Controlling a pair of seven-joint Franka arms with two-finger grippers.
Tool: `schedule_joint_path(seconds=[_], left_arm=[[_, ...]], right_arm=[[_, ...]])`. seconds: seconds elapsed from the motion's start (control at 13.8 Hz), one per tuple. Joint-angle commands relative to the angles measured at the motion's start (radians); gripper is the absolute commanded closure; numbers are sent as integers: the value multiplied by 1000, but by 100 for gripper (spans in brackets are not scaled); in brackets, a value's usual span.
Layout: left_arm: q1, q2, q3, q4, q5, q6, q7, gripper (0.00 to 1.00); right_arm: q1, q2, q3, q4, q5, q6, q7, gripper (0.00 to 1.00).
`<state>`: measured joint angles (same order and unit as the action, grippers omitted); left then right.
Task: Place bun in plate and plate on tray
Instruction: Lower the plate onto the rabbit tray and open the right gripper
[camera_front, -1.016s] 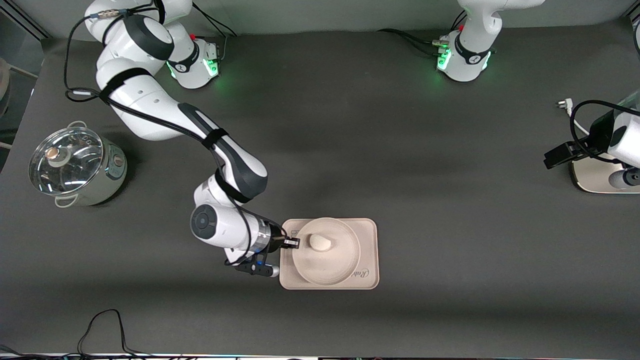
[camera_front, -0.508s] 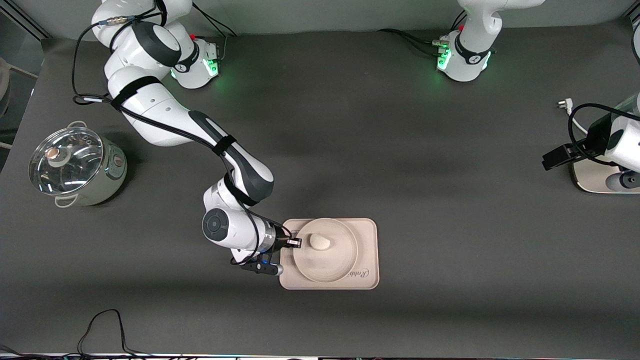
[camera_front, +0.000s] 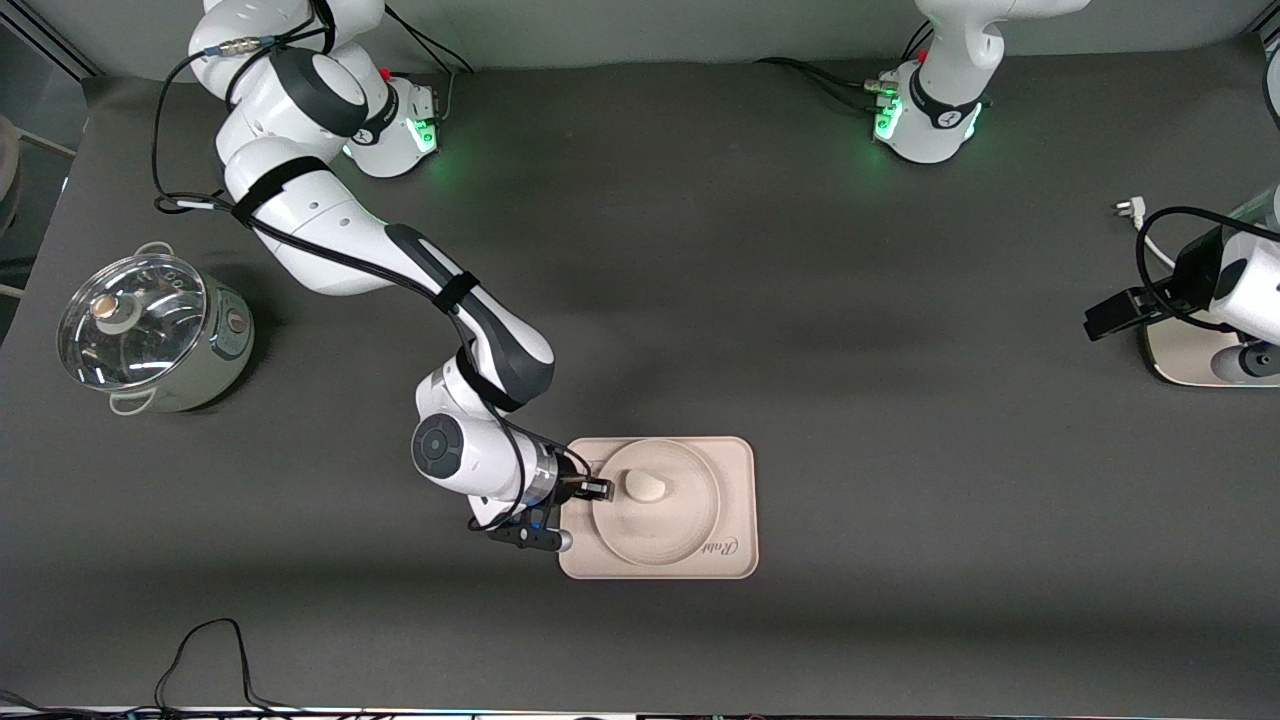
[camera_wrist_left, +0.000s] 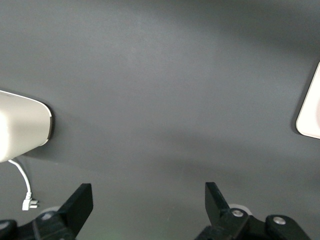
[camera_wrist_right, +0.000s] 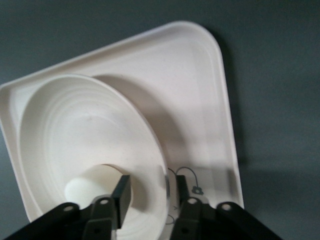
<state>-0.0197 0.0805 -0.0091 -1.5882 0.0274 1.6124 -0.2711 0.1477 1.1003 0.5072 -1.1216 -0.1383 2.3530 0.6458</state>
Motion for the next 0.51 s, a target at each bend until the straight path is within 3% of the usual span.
schedule_joint_path(seconds=[0.0, 0.22, 0.44], left_arm=[[-3, -2, 1, 11, -7, -17, 16, 0], [-3, -2, 1, 10, -10, -19, 15, 0], [-3, -2, -3, 11, -11, -17, 15, 0]], right_arm=[[4, -78, -6, 9, -14, -85, -8, 0], [-2, -248, -10, -36, -9, -245, -15, 0], [-20, -458, -77, -156, 20, -365, -50, 0]])
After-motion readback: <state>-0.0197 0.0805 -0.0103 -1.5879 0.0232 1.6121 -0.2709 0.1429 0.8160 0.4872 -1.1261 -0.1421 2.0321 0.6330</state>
